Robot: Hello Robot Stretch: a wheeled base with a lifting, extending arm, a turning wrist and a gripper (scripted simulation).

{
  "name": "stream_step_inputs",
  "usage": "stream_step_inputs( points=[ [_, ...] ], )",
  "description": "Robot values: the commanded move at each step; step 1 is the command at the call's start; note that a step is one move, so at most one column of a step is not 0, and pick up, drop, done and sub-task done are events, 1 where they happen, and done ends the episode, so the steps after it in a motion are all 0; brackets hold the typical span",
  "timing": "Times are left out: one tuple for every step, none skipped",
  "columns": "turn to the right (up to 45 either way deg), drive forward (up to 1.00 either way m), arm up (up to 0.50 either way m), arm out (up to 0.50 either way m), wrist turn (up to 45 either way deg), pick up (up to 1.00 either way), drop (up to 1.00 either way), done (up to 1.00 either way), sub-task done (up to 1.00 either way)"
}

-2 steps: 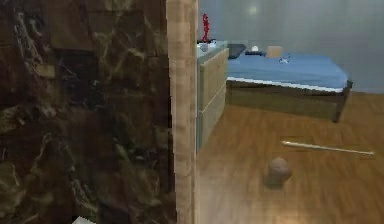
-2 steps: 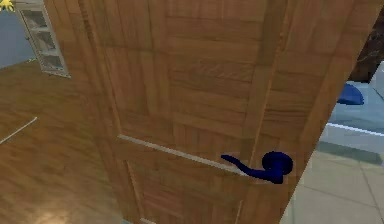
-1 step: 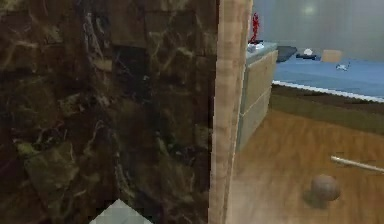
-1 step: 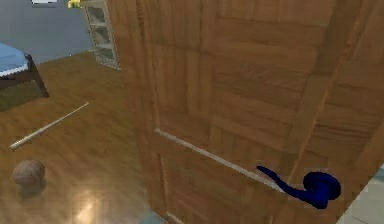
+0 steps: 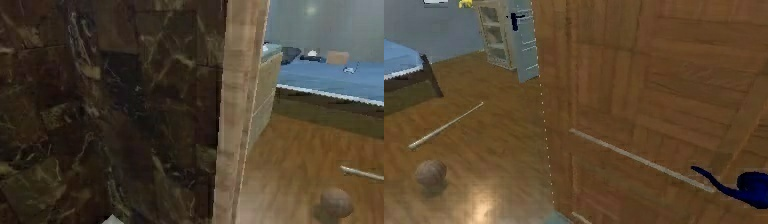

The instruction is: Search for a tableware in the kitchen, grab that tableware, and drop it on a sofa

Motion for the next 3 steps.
stream_step_inputs(
  points=[
    [45.0,0.0,0.0,0.0,0.0,0.0,0.0,0.0,0.0],
    [18.0,0.0,0.0,0.0,0.0,0.0,0.0,0.0,0.0],
    [3.0,0.0,0.0,0.0,0.0,0.0,0.0,0.0,0.0]
  ],
)
